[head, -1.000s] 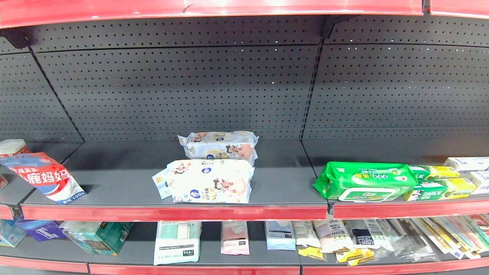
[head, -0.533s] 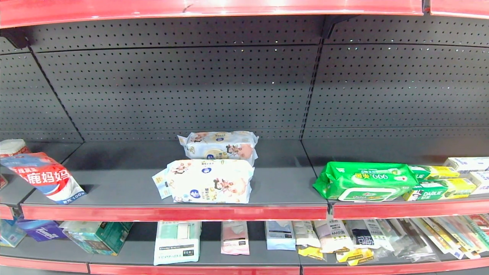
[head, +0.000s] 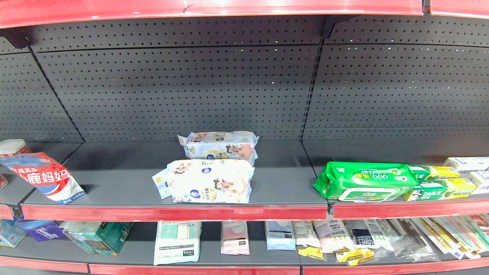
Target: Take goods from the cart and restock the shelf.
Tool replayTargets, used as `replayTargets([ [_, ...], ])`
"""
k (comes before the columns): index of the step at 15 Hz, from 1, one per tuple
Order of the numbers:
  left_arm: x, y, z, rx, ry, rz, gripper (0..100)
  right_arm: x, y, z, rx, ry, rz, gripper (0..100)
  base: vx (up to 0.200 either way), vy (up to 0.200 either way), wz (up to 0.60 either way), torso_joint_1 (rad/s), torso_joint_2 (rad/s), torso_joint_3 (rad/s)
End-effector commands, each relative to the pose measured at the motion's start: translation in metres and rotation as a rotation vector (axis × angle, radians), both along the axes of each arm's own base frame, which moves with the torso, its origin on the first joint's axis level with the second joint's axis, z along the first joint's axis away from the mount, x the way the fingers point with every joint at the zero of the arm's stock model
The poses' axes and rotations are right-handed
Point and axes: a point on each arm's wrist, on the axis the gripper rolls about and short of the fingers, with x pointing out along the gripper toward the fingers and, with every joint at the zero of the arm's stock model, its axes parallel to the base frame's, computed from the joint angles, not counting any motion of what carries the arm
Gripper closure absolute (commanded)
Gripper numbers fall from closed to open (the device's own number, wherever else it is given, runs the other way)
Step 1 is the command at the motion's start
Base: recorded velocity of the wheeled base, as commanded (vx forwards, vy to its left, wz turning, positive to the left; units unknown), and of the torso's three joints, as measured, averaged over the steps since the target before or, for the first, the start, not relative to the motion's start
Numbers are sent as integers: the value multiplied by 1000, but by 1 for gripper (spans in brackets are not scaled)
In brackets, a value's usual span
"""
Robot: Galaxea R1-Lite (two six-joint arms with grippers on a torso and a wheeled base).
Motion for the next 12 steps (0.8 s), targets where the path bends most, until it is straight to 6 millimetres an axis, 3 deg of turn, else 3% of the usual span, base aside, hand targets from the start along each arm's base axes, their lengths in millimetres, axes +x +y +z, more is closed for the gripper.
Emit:
replayTargets([
  [1,0,0,0,-2,0,0,0,0,0,0,0,0,-2,0,0,0,0,0,0,0],
  [12,0,0,0,0,0,1,0,0,0,0,0,0,-2,0,0,0,0,0,0,0],
])
